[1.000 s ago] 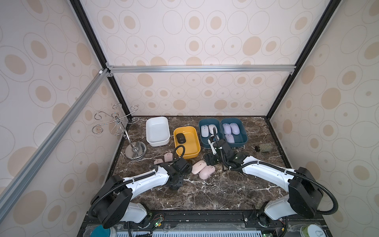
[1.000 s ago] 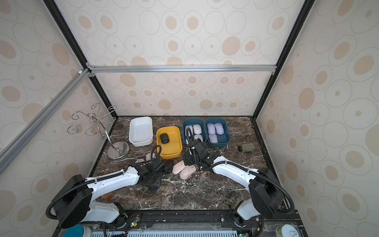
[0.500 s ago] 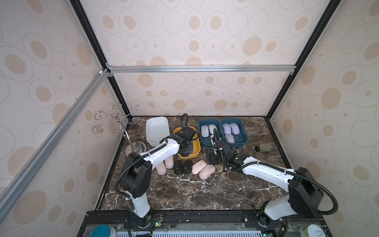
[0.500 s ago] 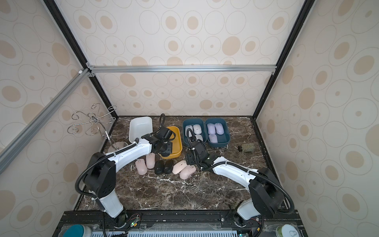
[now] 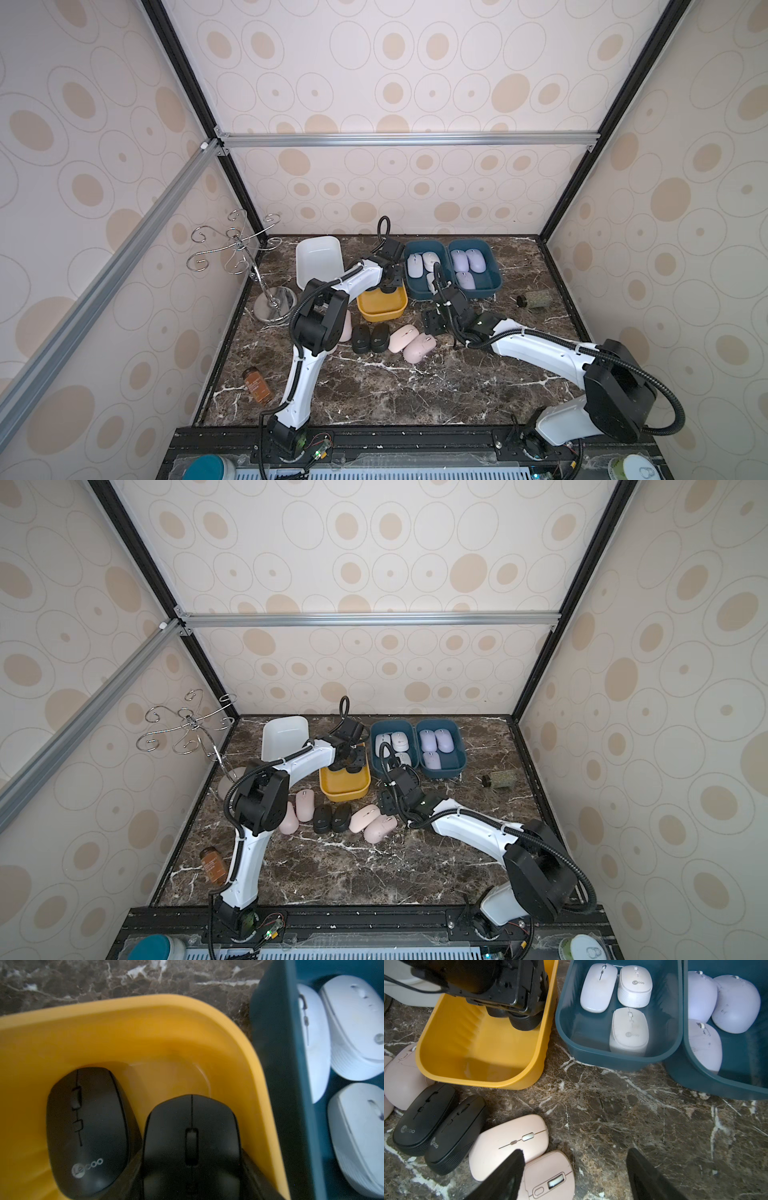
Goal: Place the mice by color into the storage box
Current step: Place the mouse in the storage box.
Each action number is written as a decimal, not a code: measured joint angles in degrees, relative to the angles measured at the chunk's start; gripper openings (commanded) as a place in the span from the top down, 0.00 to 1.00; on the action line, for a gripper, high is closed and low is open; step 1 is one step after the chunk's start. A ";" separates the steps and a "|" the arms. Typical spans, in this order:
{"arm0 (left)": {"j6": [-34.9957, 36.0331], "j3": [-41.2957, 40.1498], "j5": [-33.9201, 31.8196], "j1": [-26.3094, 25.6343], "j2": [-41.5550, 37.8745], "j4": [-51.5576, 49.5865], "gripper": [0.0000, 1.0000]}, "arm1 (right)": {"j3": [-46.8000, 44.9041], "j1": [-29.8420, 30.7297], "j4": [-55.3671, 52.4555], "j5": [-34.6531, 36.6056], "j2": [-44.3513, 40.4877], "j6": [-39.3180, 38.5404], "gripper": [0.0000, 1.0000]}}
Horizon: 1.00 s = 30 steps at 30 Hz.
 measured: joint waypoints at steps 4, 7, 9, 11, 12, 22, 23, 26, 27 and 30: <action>-0.92 0.74 0.15 1.01 1.22 1.20 0.43 | -0.11 0.00 0.52 -0.79 -0.04 0.26 0.20; -1.40 1.22 0.33 1.49 2.03 2.95 0.41 | -0.22 0.00 1.20 -1.70 -0.04 0.46 0.20; -1.75 2.95 0.74 1.79 3.39 3.26 0.40 | -0.22 0.00 1.22 -2.40 -0.04 0.61 0.20; -1.81 5.18 1.07 1.99 5.14 3.50 0.39 | -0.22 0.00 1.29 -2.78 -0.04 0.68 0.20; -1.88 6.19 1.16 2.03 5.97 3.65 0.39 | -0.22 0.00 1.38 -2.93 -0.04 0.68 0.20; -2.14 10.78 1.25 2.38 8.81 3.80 0.22 | -0.31 -0.22 1.84 -4.87 -0.04 0.66 0.20; -2.14 11.06 1.27 2.40 8.81 3.80 0.22 | -0.33 -0.22 1.90 -5.09 -0.04 0.68 0.20; -2.12 11.19 1.88 2.54 8.79 3.93 0.22 | -0.33 -0.22 2.03 -5.53 -0.04 0.66 0.20; -2.10 11.21 2.03 2.56 8.79 3.91 0.22 | -0.33 -0.22 2.03 -5.62 -0.04 0.68 0.20; -1.66 11.23 2.84 2.58 8.41 3.39 0.23 | -0.68 -0.22 2.47 -5.70 -0.09 0.68 0.20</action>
